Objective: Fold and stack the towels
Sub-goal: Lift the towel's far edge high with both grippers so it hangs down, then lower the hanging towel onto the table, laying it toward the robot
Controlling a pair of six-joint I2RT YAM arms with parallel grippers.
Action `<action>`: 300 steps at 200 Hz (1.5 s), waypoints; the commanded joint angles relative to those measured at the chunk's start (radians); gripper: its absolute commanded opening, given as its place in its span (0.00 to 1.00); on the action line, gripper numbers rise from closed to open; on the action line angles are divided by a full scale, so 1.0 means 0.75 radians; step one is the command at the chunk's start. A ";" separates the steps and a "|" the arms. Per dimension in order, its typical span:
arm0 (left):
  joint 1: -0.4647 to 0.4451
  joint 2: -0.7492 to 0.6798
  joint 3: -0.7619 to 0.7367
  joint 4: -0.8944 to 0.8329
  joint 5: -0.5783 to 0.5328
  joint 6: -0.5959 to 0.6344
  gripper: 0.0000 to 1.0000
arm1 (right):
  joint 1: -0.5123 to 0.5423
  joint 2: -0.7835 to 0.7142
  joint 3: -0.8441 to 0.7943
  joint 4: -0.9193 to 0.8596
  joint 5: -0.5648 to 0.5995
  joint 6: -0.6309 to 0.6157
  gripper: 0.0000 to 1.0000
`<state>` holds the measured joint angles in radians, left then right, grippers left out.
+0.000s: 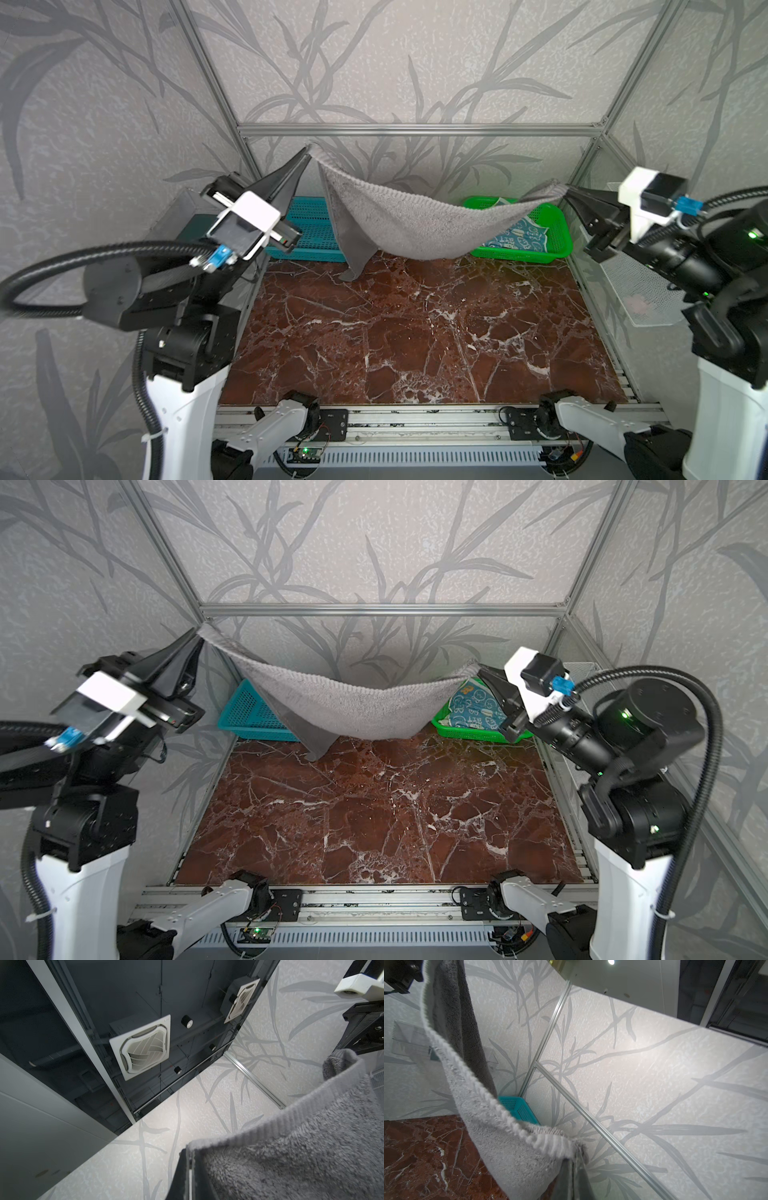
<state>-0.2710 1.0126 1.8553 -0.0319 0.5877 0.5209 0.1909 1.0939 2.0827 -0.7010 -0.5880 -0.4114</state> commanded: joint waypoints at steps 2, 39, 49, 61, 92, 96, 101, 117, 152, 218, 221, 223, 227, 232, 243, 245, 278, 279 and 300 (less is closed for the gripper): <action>-0.003 0.001 0.077 0.055 0.061 -0.103 0.00 | 0.001 -0.002 0.067 -0.031 0.030 0.005 0.00; -0.002 0.042 0.102 0.110 -0.047 -0.057 0.00 | 0.001 0.042 0.068 0.000 0.224 -0.051 0.00; -0.003 0.071 0.105 0.134 -0.097 -0.022 0.00 | 0.001 0.088 0.082 0.007 0.269 -0.062 0.00; -0.003 0.127 0.129 0.133 -0.166 0.027 0.00 | 0.001 0.167 0.122 -0.002 0.321 -0.080 0.00; 0.003 0.297 0.137 0.076 -0.282 0.169 0.00 | -0.056 0.405 0.183 0.010 0.348 -0.048 0.00; 0.007 0.319 0.130 0.069 -0.295 0.188 0.00 | -0.062 0.436 0.189 0.012 0.347 -0.039 0.00; 0.013 0.347 0.118 0.060 -0.311 0.206 0.00 | -0.067 0.476 0.192 0.014 0.343 -0.032 0.00; 0.043 0.427 0.060 0.053 -0.369 0.249 0.00 | -0.073 0.590 0.198 0.018 0.339 -0.020 0.00; 0.156 0.555 -0.190 0.181 -0.371 0.128 0.00 | -0.075 0.776 0.157 0.053 0.311 -0.018 0.00; 0.196 0.775 -0.456 0.317 -0.401 0.089 0.00 | -0.075 0.991 -0.020 0.209 0.259 -0.012 0.00; 0.198 0.785 -0.455 0.320 -0.401 0.088 0.00 | -0.075 0.999 -0.017 0.207 0.259 -0.012 0.00; 0.198 0.792 -0.454 0.323 -0.400 0.087 0.00 | -0.073 1.004 -0.017 0.208 0.257 -0.012 0.00; 0.201 0.802 -0.455 0.330 -0.398 0.086 0.00 | -0.073 1.012 -0.015 0.210 0.253 -0.012 0.00; 0.201 0.816 -0.455 0.336 -0.395 0.085 0.00 | -0.073 1.019 -0.020 0.212 0.251 -0.012 0.00; 0.202 0.844 -0.457 0.338 -0.379 0.083 0.00 | -0.073 1.021 -0.048 0.231 0.243 -0.013 0.00; 0.203 0.846 -0.458 0.337 -0.376 0.082 0.00 | -0.073 1.019 -0.056 0.236 0.243 -0.014 0.00; 0.204 0.856 -0.515 0.345 -0.352 0.079 0.00 | -0.069 0.992 -0.179 0.282 0.196 -0.033 0.00; 0.204 0.856 -0.516 0.346 -0.354 0.079 0.00 | -0.069 0.992 -0.181 0.282 0.196 -0.035 0.00; 0.204 0.839 -0.542 0.361 -0.369 0.098 0.00 | -0.049 0.960 -0.239 0.271 0.153 -0.101 0.00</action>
<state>-0.1230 1.6611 1.4693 0.1799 0.3099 0.5861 0.1398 1.8687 1.9354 -0.5323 -0.4160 -0.4431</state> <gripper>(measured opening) 0.048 0.047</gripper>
